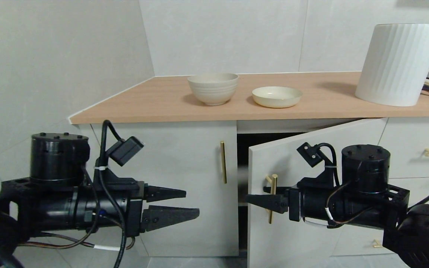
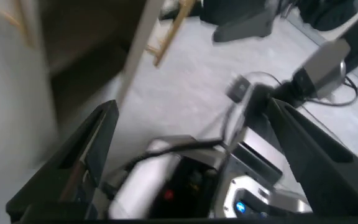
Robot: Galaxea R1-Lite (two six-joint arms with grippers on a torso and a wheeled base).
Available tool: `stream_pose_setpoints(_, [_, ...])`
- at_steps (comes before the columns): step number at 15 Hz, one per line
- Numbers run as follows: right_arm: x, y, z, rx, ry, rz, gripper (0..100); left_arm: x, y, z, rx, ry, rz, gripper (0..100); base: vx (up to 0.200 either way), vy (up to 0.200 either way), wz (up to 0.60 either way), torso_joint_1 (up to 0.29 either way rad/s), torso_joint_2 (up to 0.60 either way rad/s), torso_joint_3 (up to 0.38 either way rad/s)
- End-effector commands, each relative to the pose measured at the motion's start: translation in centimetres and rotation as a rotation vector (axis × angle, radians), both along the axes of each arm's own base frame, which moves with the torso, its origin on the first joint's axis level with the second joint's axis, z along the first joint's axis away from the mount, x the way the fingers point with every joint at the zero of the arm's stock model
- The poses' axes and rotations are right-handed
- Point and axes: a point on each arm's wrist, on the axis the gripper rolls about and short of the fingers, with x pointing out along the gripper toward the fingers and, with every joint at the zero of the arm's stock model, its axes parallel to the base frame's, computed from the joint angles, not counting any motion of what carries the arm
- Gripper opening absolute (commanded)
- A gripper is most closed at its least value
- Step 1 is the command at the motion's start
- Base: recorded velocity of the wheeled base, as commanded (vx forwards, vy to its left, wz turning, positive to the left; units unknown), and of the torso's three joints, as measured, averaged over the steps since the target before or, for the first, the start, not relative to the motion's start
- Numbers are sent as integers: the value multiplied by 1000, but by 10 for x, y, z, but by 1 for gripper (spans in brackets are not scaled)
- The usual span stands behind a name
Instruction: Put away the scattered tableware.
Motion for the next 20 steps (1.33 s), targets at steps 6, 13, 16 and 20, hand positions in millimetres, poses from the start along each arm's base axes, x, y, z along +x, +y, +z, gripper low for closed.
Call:
stream_pose_setpoints(6, [1,1,-5,-11,16,6,100,19,-21,-23,6,51,-37,0,0,0,0,0,0,0])
stream_pose_setpoints(13, [0,1,-2,-5,6,7,100,85,-74,-44,-30,14,64,0,0,0,0,0,0,0])
stream_pose_setpoints(16, [-3,-1,0,-2,-1,7,100,99,-108,-78,-74,-157,165,0,0,0,0,0,0,0])
stream_pose_setpoints(20, [-4,-2,-1,-7,2,6,100,93,-116,-77,-78,-169,144,0,0,0,0,0,0,0])
